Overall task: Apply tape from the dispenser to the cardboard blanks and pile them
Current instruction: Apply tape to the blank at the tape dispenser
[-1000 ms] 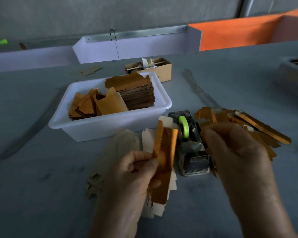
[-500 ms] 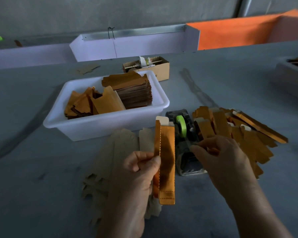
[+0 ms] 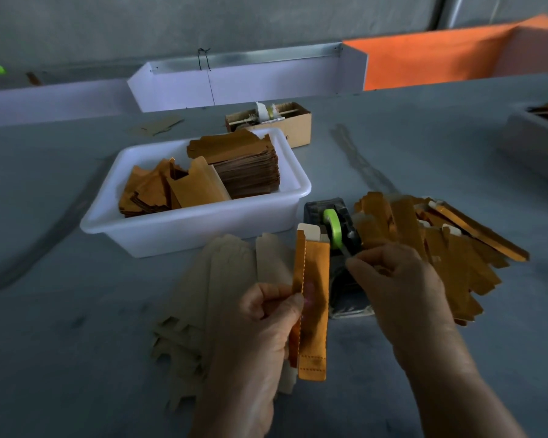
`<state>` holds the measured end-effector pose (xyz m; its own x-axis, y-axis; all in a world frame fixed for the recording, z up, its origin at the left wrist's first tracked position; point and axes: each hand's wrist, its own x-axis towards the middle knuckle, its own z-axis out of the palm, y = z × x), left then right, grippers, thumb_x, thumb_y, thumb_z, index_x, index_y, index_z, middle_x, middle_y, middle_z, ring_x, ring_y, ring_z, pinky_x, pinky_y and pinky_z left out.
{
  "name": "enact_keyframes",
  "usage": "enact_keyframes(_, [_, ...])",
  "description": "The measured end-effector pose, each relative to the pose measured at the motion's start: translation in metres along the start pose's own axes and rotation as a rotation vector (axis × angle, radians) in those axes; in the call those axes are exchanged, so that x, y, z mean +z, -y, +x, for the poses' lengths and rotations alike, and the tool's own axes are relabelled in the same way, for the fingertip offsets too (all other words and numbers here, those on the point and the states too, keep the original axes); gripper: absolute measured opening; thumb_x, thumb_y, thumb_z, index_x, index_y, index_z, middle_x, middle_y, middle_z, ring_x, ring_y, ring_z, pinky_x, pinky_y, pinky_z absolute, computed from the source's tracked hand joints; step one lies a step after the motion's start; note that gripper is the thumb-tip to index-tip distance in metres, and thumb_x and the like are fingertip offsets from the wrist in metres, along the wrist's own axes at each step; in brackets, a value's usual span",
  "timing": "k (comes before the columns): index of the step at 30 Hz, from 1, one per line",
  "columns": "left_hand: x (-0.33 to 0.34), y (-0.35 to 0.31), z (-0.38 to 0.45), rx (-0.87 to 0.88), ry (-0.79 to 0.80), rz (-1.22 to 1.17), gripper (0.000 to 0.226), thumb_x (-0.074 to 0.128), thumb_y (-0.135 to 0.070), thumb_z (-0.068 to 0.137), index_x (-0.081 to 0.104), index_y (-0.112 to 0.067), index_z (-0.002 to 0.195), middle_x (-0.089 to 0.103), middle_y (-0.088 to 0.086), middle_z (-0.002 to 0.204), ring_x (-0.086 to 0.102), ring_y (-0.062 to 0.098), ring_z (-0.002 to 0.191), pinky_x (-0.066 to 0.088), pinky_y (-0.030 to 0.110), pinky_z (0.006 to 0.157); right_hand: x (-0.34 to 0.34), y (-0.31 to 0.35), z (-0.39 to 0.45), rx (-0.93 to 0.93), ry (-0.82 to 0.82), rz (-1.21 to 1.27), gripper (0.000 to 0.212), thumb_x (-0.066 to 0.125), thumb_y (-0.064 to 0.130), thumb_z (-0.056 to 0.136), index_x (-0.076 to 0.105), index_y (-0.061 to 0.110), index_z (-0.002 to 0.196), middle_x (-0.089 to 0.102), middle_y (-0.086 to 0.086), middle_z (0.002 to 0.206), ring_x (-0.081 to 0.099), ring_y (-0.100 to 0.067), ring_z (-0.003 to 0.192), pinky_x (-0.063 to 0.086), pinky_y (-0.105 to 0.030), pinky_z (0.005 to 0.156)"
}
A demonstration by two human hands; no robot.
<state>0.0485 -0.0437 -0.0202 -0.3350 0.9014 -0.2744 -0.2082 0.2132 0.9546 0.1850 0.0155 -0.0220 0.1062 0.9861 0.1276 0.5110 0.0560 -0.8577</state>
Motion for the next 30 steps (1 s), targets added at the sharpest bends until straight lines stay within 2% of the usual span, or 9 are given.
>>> enact_keyframes(2, [0.0, 0.002, 0.0, -0.003, -0.01, -0.001, 0.009, 0.066, -0.01, 0.084, 0.064, -0.012, 0.075, 0.059, -0.002, 0.053, 0.049, 0.003, 0.039, 0.035, 0.014, 0.034, 0.0, 0.002, -0.001, 0.017, -0.063, 0.069, 0.013, 0.066, 0.024, 0.084, 0.062, 0.029, 0.072, 0.059, 0.005, 0.114, 0.055, -0.015, 0.103, 0.046, -0.022, 0.073])
enact_keyframes(4, [0.0, 0.002, 0.0, 0.004, -0.01, 0.007, 0.01, 0.066, -0.009, 0.084, 0.064, -0.012, 0.075, 0.058, -0.003, 0.051, 0.048, 0.002, 0.038, 0.035, 0.014, 0.034, -0.003, 0.002, -0.005, 0.028, -0.071, 0.103, 0.015, 0.065, 0.025, 0.084, 0.061, 0.031, 0.07, 0.055, 0.008, 0.12, 0.052, -0.012, 0.107, 0.041, -0.018, 0.073])
enact_keyframes(12, [0.0, -0.002, 0.001, 0.043, 0.044, -0.012, 0.006, 0.064, -0.008, 0.084, 0.063, -0.005, 0.079, 0.06, 0.007, 0.057, 0.047, 0.006, 0.038, 0.032, 0.014, 0.033, -0.002, -0.007, -0.028, 0.002, -0.053, -0.174, 0.022, 0.066, 0.023, 0.082, 0.055, 0.028, 0.064, 0.044, 0.016, 0.111, 0.042, -0.011, 0.107, 0.025, -0.007, 0.067])
enact_keyframes(15, [0.003, -0.006, 0.001, 0.075, 0.085, -0.016, 0.007, 0.063, -0.011, 0.086, 0.062, -0.007, 0.08, 0.06, 0.016, 0.063, 0.045, 0.021, 0.044, 0.028, 0.017, 0.033, 0.003, -0.009, -0.029, -0.029, -0.09, -0.174, 0.016, 0.066, 0.021, 0.082, 0.06, 0.022, 0.068, 0.046, 0.014, 0.113, 0.04, -0.008, 0.108, 0.029, -0.016, 0.07])
enact_keyframes(18, [0.012, -0.012, 0.001, 0.084, 0.15, -0.01, 0.006, 0.062, -0.011, 0.087, 0.06, -0.01, 0.082, 0.059, 0.002, 0.054, 0.046, 0.008, 0.037, 0.031, 0.015, 0.033, 0.007, -0.011, -0.031, -0.041, -0.124, -0.115, 0.011, 0.067, 0.02, 0.082, 0.063, 0.019, 0.071, 0.052, 0.012, 0.116, 0.045, -0.011, 0.109, 0.036, -0.025, 0.08])
enact_keyframes(22, [0.027, -0.013, 0.007, 0.058, 0.222, 0.099, 0.005, 0.062, -0.013, 0.089, 0.06, -0.014, 0.085, 0.06, -0.007, 0.058, 0.05, -0.002, 0.041, 0.035, 0.011, 0.038, 0.011, -0.012, -0.033, -0.048, -0.168, -0.076, 0.006, 0.069, 0.018, 0.08, 0.067, 0.013, 0.078, 0.058, 0.004, 0.115, 0.054, -0.023, 0.107, 0.048, -0.041, 0.085])
enact_keyframes(25, [0.031, -0.013, 0.01, 0.043, 0.212, 0.143, 0.007, 0.062, -0.013, 0.089, 0.06, -0.016, 0.084, 0.058, -0.013, 0.053, 0.051, -0.005, 0.041, 0.035, 0.009, 0.038, 0.011, -0.01, -0.034, -0.084, -0.185, -0.086, 0.007, 0.07, 0.016, 0.08, 0.064, 0.015, 0.076, 0.055, 0.009, 0.106, 0.057, -0.023, 0.1, 0.049, -0.038, 0.08])
enact_keyframes(28, [0.032, -0.013, 0.012, 0.056, 0.189, 0.194, 0.007, 0.063, -0.016, 0.089, 0.06, -0.019, 0.083, 0.06, -0.009, 0.066, 0.057, -0.005, 0.049, 0.038, 0.008, 0.042, 0.01, -0.01, -0.031, -0.133, -0.17, -0.156, 0.01, 0.071, 0.014, 0.079, 0.063, 0.013, 0.073, 0.054, 0.008, 0.102, 0.057, -0.022, 0.095, 0.047, -0.032, 0.074])
enact_keyframes(30, [0.032, -0.013, 0.013, 0.057, 0.173, 0.221, 0.008, 0.064, -0.017, 0.088, 0.061, -0.021, 0.083, 0.065, -0.004, 0.075, 0.063, 0.003, 0.063, 0.043, 0.012, 0.046, 0.007, -0.009, -0.03, -0.148, -0.16, -0.214, 0.013, 0.071, 0.012, 0.08, 0.063, 0.01, 0.07, 0.057, 0.003, 0.103, 0.056, -0.02, 0.092, 0.046, -0.026, 0.071])
